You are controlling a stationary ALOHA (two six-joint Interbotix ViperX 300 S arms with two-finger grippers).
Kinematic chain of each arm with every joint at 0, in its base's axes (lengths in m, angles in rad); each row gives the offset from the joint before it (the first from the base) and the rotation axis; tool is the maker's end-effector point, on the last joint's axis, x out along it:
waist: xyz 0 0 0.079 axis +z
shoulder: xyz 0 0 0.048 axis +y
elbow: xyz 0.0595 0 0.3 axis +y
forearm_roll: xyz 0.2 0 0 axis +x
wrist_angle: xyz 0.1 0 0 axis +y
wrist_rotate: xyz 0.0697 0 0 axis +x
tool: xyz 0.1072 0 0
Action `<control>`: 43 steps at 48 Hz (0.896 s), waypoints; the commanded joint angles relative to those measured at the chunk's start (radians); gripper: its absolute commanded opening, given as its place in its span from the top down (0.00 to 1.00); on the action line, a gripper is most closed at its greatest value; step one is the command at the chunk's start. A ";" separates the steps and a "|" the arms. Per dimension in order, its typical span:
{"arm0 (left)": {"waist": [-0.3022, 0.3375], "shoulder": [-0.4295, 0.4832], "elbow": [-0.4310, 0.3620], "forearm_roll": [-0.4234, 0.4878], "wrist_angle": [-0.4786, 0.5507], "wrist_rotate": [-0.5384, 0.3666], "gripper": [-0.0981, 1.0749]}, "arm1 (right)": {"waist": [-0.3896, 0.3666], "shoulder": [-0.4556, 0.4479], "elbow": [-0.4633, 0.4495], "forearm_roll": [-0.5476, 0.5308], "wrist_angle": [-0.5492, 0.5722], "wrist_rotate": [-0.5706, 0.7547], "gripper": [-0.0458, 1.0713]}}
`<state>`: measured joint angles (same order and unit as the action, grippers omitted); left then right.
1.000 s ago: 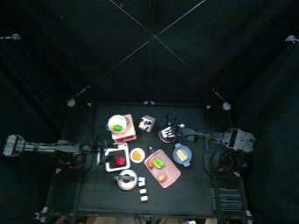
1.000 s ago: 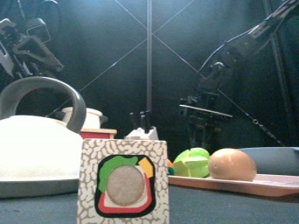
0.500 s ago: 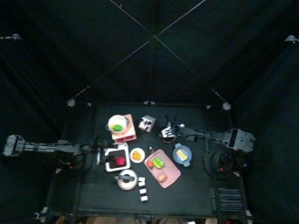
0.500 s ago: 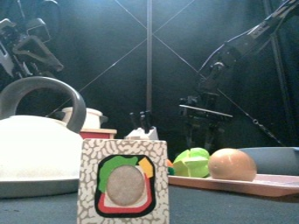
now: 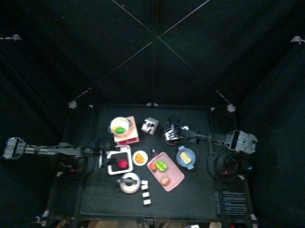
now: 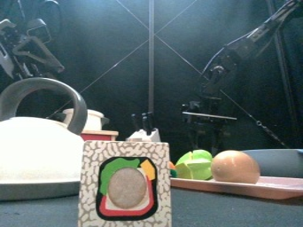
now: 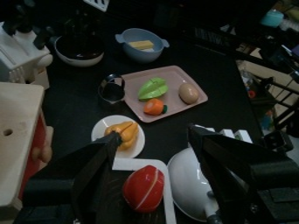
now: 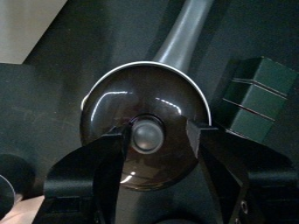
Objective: Put pot lid on pan
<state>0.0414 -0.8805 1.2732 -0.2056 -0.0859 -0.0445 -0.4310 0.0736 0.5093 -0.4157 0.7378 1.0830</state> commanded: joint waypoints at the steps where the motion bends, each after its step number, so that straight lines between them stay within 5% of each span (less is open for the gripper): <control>1: 0.002 0.002 -0.012 0.000 -0.003 0.002 0.09 | 0.005 -0.011 -0.037 -0.009 0.005 0.000 0.17; 43: 0.003 0.002 -0.025 0.049 -0.021 0.006 0.09 | 0.048 -0.077 -0.018 -0.028 -0.035 0.000 0.17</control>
<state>0.0414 -0.8805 1.2732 -0.1841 -0.0890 -0.0399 -0.3927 0.0568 0.4817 -0.4449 0.7378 1.0815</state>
